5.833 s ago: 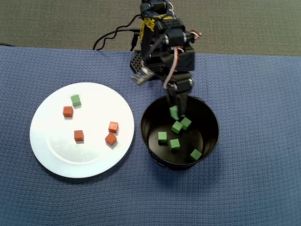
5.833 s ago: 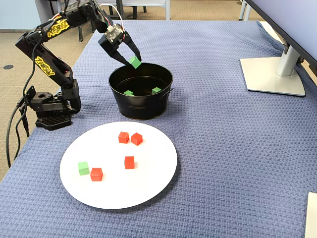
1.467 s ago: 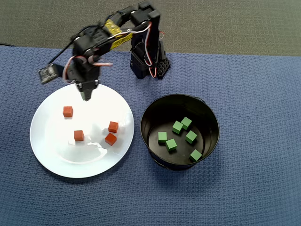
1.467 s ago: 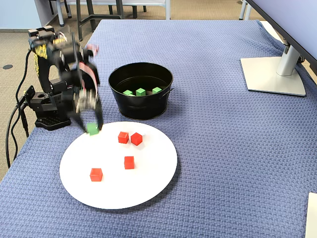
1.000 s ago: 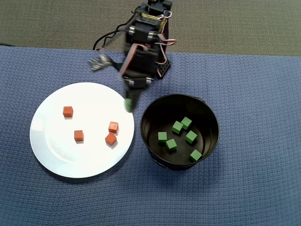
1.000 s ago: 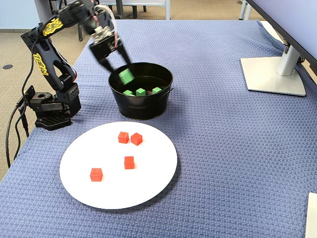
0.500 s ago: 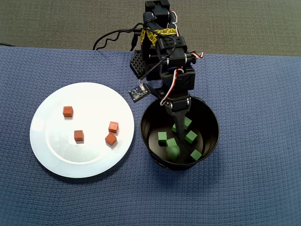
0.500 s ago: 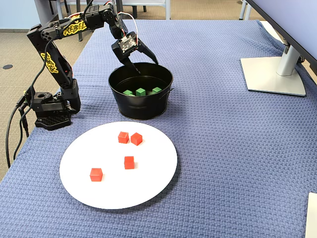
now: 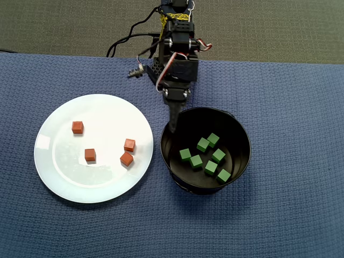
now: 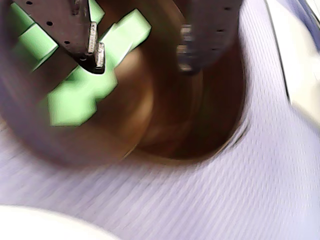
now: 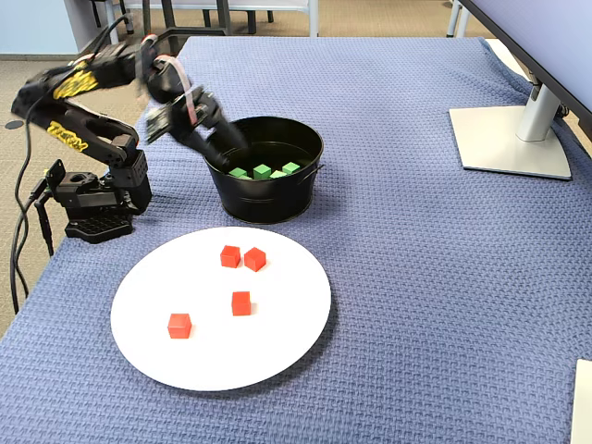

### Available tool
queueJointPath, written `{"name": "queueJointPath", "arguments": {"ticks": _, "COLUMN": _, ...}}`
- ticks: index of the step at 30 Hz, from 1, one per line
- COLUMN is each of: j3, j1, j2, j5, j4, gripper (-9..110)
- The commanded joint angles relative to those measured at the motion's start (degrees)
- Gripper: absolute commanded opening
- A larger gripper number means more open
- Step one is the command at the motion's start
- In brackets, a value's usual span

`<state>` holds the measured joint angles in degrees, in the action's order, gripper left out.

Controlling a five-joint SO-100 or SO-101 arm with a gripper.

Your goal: Pick up the green cubes from the white plate and place them in the black recipient

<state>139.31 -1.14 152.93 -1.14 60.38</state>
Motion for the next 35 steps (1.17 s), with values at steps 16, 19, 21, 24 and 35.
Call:
{"name": "queueJointPath", "arguments": {"ticks": 16, "j3": 29.00, "j1": -9.32, "j2": 20.48, "j5": -1.41, "j4": -10.37, "gripper": 0}}
{"name": "queueJointPath", "arguments": {"ticks": 19, "j3": 29.44, "j1": -9.49, "j2": 20.48, "j5": -0.97, "j4": -11.69, "gripper": 0}}
{"name": "queueJointPath", "arguments": {"ticks": 21, "j3": 26.72, "j1": -9.67, "j2": 19.69, "j5": -0.97, "j4": -11.07, "gripper": 0}}
{"name": "queueJointPath", "arguments": {"ticks": 24, "j3": 21.18, "j1": -10.46, "j2": 19.25, "j5": -0.79, "j4": -6.59, "gripper": 0}}
{"name": "queueJointPath", "arguments": {"ticks": 35, "j3": 27.51, "j1": -10.46, "j2": 20.21, "j5": -4.66, "j4": -2.20, "gripper": 0}}
